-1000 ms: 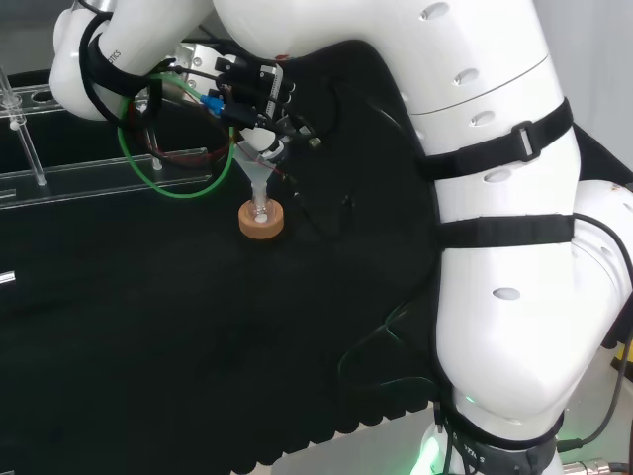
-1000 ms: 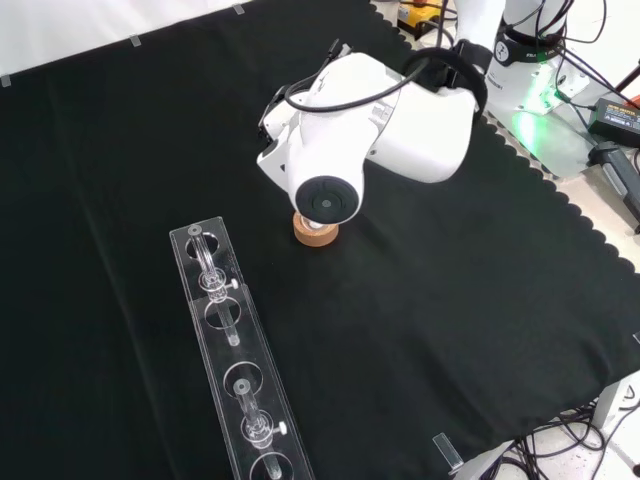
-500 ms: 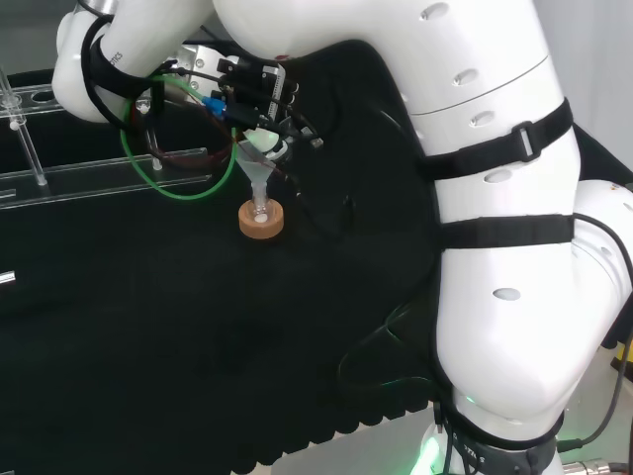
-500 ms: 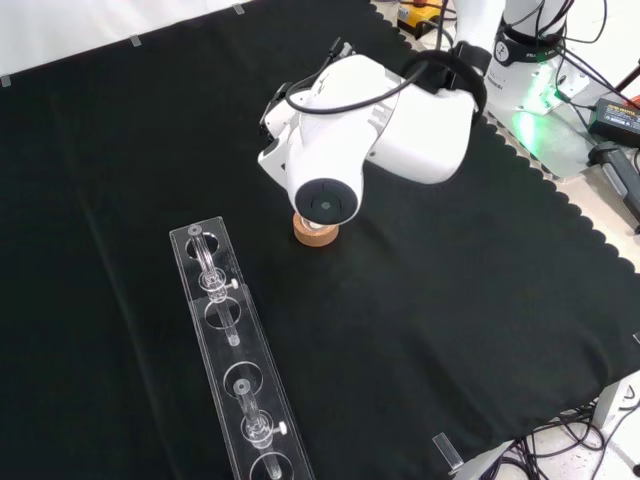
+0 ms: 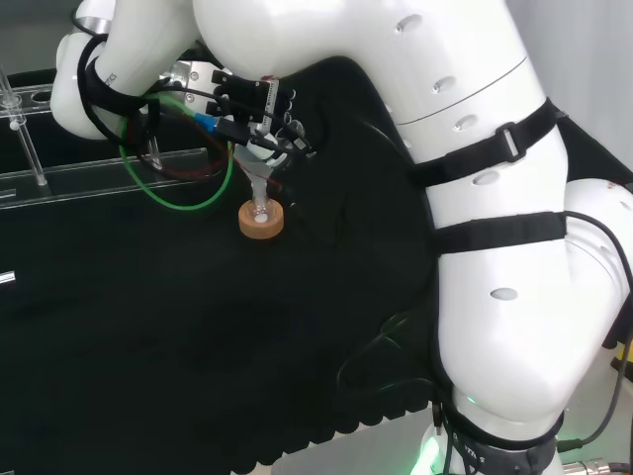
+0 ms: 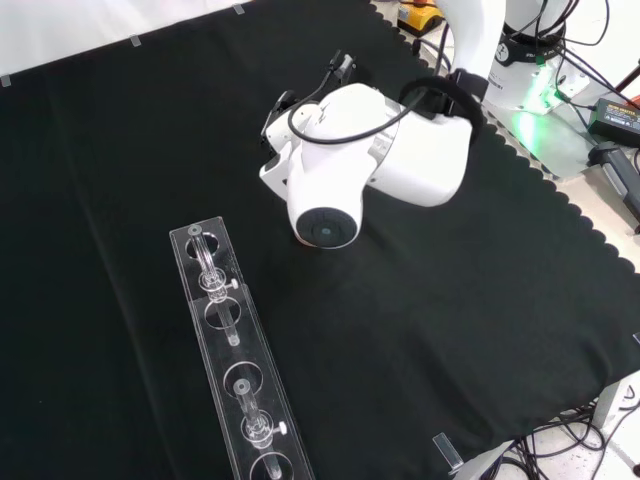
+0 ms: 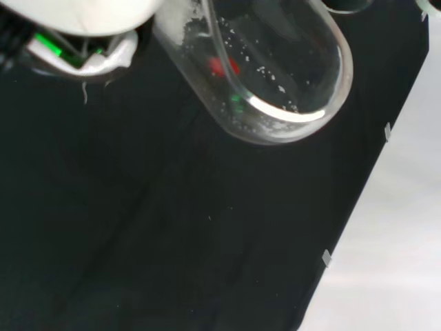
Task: Pour all the NaCl from the weighing funnel into the round-bottom flask.
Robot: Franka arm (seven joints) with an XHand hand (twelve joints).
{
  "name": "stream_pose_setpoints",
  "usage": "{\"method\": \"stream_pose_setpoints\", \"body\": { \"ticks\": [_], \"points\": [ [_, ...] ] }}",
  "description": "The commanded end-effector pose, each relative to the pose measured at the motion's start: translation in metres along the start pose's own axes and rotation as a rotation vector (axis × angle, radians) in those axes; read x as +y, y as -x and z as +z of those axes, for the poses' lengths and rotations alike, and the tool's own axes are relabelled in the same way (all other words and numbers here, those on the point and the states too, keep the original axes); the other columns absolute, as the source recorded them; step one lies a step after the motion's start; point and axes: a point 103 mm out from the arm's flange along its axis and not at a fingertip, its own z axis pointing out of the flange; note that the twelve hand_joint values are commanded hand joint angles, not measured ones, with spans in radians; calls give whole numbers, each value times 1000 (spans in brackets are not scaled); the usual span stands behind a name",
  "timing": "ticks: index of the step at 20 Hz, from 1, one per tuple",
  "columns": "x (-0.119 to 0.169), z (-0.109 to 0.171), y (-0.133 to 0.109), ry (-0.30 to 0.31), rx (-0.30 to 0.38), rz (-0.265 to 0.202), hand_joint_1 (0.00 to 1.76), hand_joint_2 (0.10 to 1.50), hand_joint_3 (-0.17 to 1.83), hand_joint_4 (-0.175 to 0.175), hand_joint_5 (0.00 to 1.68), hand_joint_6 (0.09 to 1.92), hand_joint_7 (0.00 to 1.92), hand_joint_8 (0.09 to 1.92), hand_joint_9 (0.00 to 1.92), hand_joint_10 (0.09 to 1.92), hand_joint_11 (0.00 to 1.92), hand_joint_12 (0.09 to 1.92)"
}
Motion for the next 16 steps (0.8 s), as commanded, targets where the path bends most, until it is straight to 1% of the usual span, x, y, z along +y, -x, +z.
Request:
{"method": "stream_pose_setpoints", "body": {
  "ticks": [1,5,6,7,8,9,10,11,14,15,16],
  "points": [
    [-8,-12,3,2,-29,24,1235,458,841,-175,1658,87,1920,221,1920,368,1887,314],
    [-13,-18,4,17,-33,33,1235,458,841,-175,1658,87,1920,220,1920,368,1888,313],
    [-11,-7,9,26,42,16,1235,458,841,-175,1658,87,1920,220,1920,368,1888,313],
    [-11,-4,11,42,50,14,1235,458,841,-175,1658,87,1920,220,1920,368,1888,313],
    [-13,-1,15,54,47,19,1235,458,841,-175,1658,87,1920,220,1920,368,1888,312],
    [-17,-1,20,51,8,37,1235,458,841,-175,1658,87,1920,220,1920,368,1888,312],
    [-19,-1,22,48,-5,46,1235,457,841,-175,1658,87,1920,220,1920,368,1889,312],
    [-21,-2,22,46,-12,51,1235,457,841,-175,1658,87,1920,220,1920,368,1889,312],
    [-25,-12,19,38,-70,69,1235,457,841,-175,1658,87,1920,220,1920,368,1889,312],
    [-26,-18,16,38,-80,69,1235,457,842,-175,1658,87,1920,220,1920,368,1889,311],
    [-27,-20,13,46,-65,62,1235,457,842,-175,1658,87,1920,220,1920,369,1889,311]
  ]
}}
